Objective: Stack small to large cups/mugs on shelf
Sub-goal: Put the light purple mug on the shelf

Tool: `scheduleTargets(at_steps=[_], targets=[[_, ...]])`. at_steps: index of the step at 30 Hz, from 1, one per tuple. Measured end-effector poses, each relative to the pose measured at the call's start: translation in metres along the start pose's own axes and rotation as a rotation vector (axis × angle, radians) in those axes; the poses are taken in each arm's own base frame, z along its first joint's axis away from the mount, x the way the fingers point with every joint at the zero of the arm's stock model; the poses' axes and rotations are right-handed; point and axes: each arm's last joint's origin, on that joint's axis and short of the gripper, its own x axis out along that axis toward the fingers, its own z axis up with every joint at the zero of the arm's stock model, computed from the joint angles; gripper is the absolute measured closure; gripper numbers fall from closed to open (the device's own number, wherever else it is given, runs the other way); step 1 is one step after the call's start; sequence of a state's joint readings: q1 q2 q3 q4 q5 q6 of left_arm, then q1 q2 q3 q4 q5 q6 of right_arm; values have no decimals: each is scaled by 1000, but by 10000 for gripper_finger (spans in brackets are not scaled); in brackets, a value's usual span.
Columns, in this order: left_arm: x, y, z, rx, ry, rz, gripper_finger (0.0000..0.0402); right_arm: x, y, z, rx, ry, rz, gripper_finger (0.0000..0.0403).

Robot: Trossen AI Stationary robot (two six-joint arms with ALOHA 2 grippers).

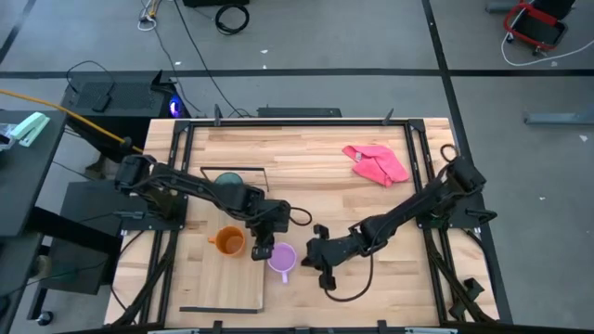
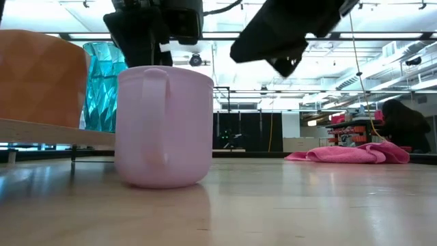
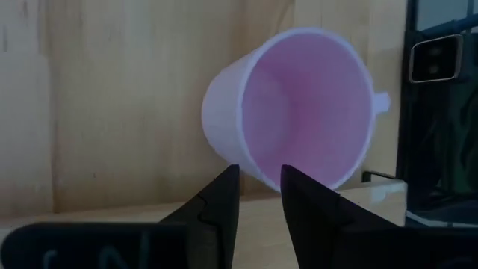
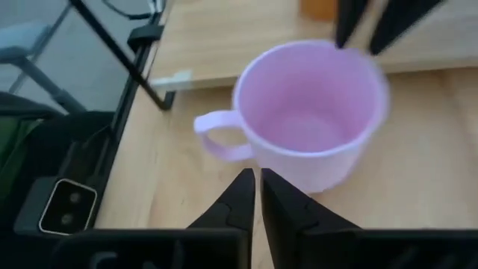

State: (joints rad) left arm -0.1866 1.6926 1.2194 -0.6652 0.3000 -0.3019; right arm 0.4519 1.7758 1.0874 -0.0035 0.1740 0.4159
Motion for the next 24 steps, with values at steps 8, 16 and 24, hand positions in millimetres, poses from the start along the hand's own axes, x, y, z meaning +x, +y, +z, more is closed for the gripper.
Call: scheduleTargets(at_steps=[8, 16, 24], targets=[[-33, -10, -3, 28, -90, -21, 294, -30, -19, 19, 31, -20, -91, 332], [-62, -15, -11, 41, -153, 25, 294, -29, -47, 34, 103, 20, -34, 297], [-64, -14, -18, 29, -113, 84, 294, -32, -43, 50, 82, 6, -17, 293]])
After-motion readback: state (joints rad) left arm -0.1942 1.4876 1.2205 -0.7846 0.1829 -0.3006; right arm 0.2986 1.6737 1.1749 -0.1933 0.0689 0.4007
